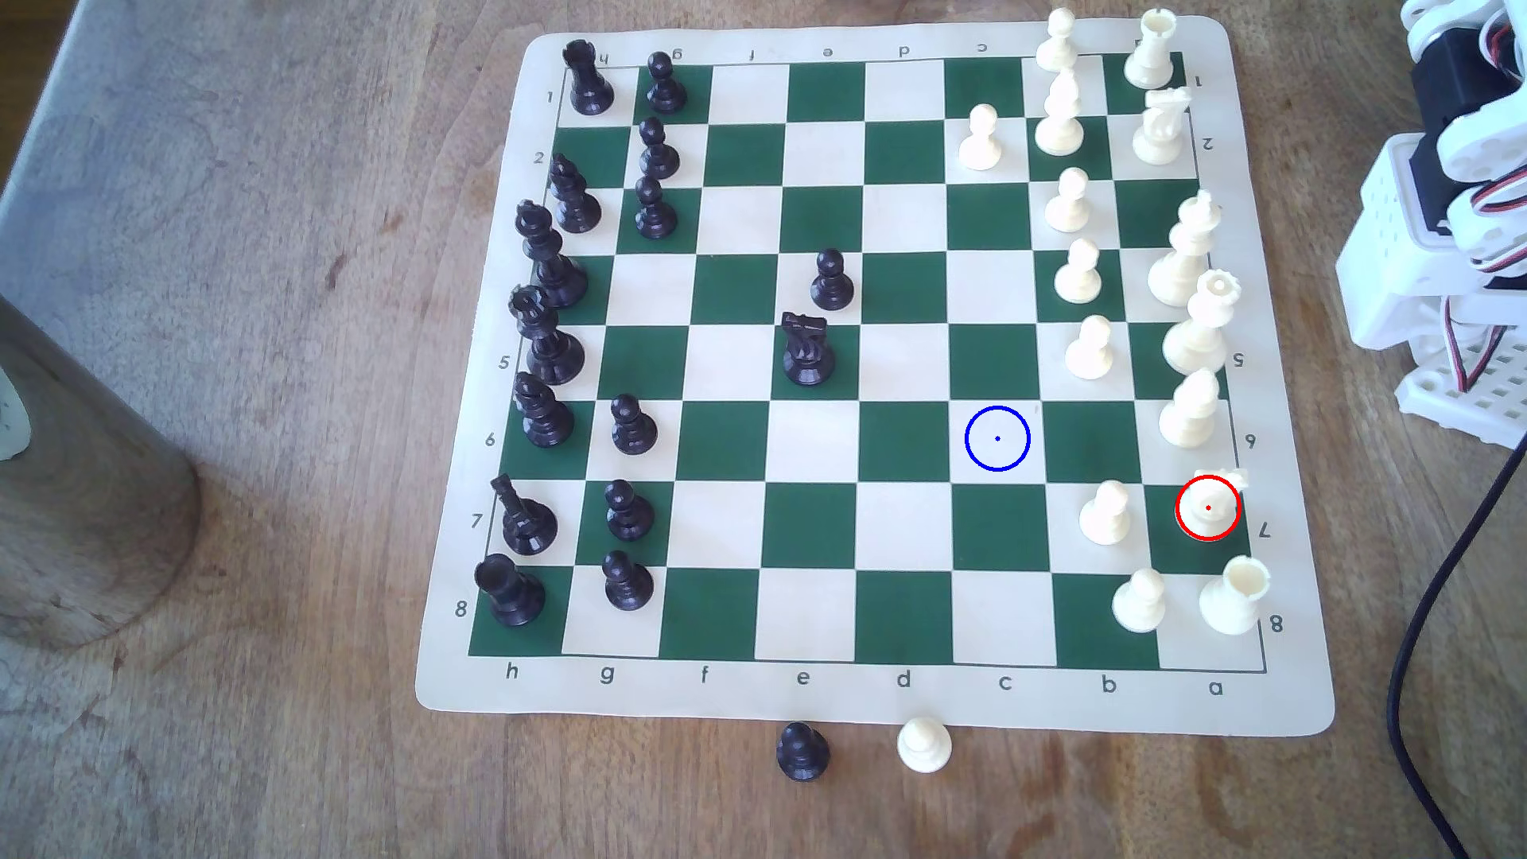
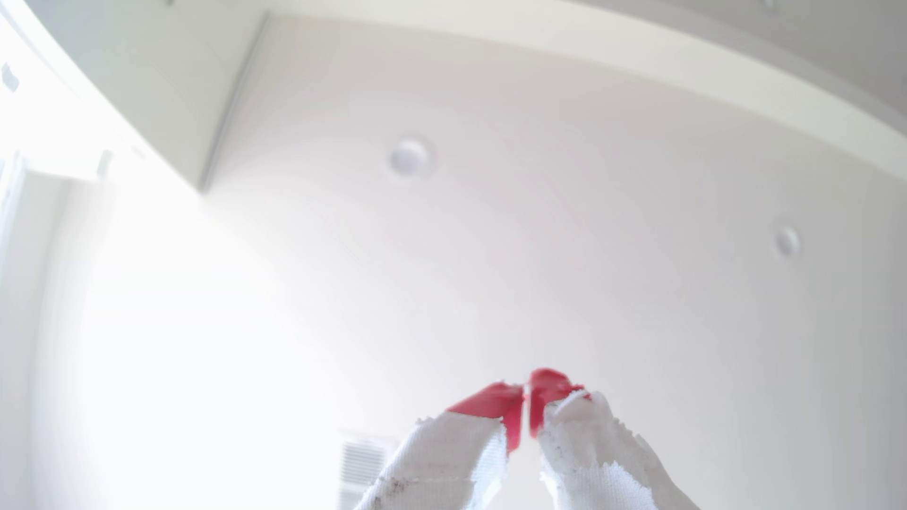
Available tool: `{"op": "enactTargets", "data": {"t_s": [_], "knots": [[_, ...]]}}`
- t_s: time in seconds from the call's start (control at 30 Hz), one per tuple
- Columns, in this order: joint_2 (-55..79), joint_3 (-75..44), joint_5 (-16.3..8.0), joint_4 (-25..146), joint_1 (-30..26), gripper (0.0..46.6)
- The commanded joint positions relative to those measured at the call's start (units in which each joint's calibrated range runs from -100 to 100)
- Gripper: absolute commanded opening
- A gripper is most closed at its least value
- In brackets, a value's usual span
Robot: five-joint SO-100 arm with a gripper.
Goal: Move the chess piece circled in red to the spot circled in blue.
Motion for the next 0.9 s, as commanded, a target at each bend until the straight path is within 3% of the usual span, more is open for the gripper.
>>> {"op": "enactTargets", "data": {"t_s": [0.0, 0.23, 0.43, 0.53, 0.57, 0.6, 0.63, 0.67, 0.7, 0.77, 0.87], "knots": [[0.1, -1.6, 0.2, 8.2, 0.7, 0.2], [0.1, -19.0, 0.0, 38.8, -0.8, 0.2], [0.1, -38.1, -0.1, 79.9, -0.8, 0.2], [0.1, -41.1, -0.1, 83.7, -0.8, 0.2], [0.1, -45.2, -2.3, 92.7, -0.4, 0.2], [0.1, -48.2, -8.7, 101.8, 0.8, 0.2], [0.1, -49.7, -13.3, 106.5, 2.4, 0.2], [0.1, -51.4, -15.9, 111.7, 3.7, 0.2], [0.1, -55.9, -16.0, 127.2, 5.0, 1.5], [0.1, -59.7, -15.7, 141.5, 4.9, 3.7], [1.0, -60.7, -14.6, 156.7, 0.2, 0.3]]}}
